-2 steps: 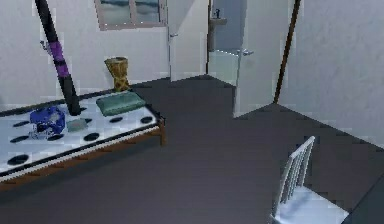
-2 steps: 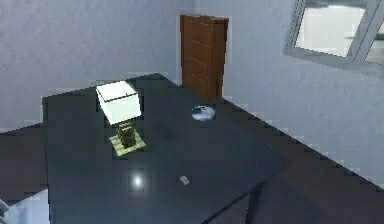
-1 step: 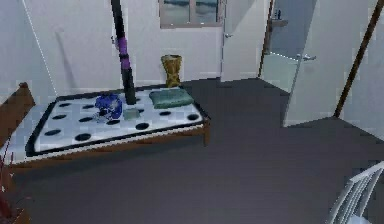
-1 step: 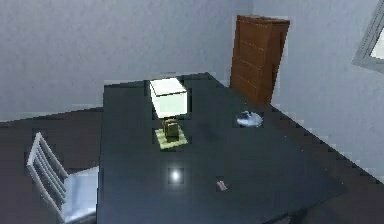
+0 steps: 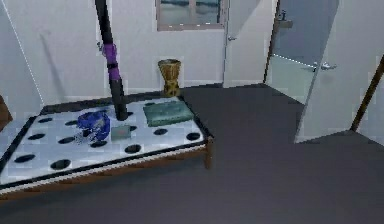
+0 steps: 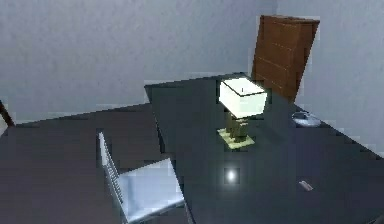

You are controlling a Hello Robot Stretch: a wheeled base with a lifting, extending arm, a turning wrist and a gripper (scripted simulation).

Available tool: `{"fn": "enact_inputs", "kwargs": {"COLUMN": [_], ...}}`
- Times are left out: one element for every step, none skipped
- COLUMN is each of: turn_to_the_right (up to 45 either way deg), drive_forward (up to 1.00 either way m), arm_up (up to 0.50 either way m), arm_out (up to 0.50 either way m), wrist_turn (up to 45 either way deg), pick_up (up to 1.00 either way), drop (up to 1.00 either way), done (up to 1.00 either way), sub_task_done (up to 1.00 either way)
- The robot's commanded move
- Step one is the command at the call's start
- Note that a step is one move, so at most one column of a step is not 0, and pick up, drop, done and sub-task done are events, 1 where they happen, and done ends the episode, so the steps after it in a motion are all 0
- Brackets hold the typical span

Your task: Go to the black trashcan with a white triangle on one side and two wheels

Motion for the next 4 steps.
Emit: {"fn": "enact_inputs", "kwargs": {"turn_to_the_right": [21.0, 0.0, 0.0, 0.0], "drive_forward": [0.0, 1.0, 1.0, 0.3], "arm_up": [0.0, 0.0, 0.0, 0.0], "arm_out": [0.0, 0.0, 0.0, 0.0], "wrist_turn": [0.0, 0.0, 0.0, 0.0], "pick_up": [0.0, 0.0, 0.0, 0.0], "drop": [0.0, 0.0, 0.0, 0.0], "done": [0.0, 0.0, 0.0, 0.0], "sub_task_done": [0.0, 0.0, 0.0, 0.0]}}
